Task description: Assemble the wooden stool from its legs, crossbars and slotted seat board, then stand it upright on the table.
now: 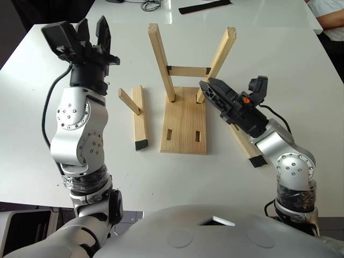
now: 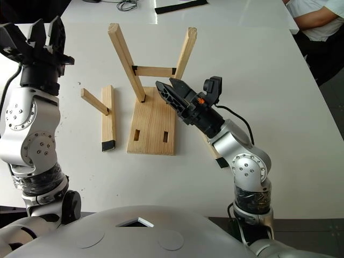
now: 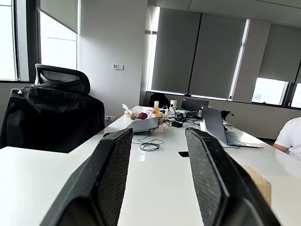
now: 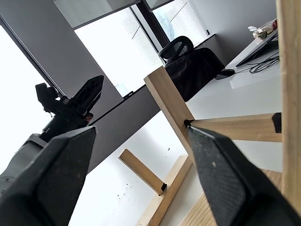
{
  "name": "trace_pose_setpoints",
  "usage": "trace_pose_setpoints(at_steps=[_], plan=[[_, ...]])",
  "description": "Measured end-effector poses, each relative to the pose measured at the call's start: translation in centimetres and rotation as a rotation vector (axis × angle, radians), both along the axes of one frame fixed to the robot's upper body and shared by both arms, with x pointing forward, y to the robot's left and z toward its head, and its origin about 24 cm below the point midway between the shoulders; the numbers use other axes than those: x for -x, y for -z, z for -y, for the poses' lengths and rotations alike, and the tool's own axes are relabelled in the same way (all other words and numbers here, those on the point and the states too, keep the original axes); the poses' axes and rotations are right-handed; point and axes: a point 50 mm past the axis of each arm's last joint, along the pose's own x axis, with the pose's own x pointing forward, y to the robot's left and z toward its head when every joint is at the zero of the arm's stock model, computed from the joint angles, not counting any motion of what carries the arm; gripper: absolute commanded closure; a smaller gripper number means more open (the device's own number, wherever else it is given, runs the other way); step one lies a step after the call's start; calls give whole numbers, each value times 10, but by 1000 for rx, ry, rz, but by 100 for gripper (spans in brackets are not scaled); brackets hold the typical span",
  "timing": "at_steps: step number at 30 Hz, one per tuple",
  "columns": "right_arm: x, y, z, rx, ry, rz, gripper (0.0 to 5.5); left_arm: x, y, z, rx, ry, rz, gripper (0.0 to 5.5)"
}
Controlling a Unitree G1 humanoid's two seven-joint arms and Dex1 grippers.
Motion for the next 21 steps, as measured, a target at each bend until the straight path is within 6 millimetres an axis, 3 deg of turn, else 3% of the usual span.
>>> trace_pose_setpoints(at_steps=[2, 3, 9, 13, 14, 18, 20, 21], plan=[[-2, -2, -4, -2, -19, 6, 194, -8, 43, 2, 19, 4, -183, 343], [-3, -2, -5, 0, -25, 8, 194, -9, 51, 3, 31, 5, -194, 343], [-11, -7, -4, 7, -56, 19, 194, -11, 56, 8, 90, 14, -146, 343], [-14, -10, 1, 17, -48, 27, 194, -5, 49, 0, 207, -31, -93, 343], [-13, -10, 0, 15, -49, 27, 194, -3, 41, -4, 262, -47, -52, 343], [-10, -8, 1, 14, -44, 20, 194, 10, -39, -20, 349, -23, 264, 343], [-7, -4, 2, 15, -31, 1, 194, 16, -55, -32, 319, -4, 286, 343], [-4, -2, 4, 11, -11, -7, 194, 20, -51, -46, 296, -17, 227, 343]])
